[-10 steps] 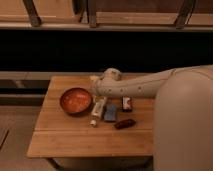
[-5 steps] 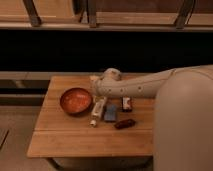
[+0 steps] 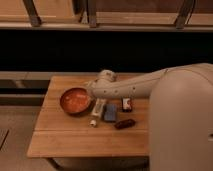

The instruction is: Push the ceramic bowl across the table

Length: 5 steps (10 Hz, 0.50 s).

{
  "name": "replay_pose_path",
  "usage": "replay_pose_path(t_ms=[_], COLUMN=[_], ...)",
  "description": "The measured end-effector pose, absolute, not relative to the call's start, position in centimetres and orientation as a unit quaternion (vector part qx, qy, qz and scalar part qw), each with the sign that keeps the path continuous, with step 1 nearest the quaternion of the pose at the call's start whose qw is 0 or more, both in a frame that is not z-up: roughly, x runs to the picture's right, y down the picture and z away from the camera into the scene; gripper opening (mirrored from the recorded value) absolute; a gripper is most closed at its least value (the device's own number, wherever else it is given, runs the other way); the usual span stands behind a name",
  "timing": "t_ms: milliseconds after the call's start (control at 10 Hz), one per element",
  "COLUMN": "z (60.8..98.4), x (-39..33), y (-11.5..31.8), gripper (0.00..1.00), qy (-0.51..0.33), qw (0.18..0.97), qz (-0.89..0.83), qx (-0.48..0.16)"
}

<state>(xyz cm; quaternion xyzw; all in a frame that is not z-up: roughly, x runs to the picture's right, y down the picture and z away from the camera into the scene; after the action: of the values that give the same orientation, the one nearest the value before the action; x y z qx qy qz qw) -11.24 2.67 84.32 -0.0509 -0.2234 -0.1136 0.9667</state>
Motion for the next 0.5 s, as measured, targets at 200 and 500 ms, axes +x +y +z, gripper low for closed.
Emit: replay_pose_path(t_ms=[200, 500], z=[84.0, 83.1], x=[-11.6, -12.0], y=[4.4, 8.7], gripper=[0.19, 0.0], qy=[-0.229, -0.234], qw=[0.963, 0.954], qz=[-0.119, -0.146], qx=[-0.071, -0.117])
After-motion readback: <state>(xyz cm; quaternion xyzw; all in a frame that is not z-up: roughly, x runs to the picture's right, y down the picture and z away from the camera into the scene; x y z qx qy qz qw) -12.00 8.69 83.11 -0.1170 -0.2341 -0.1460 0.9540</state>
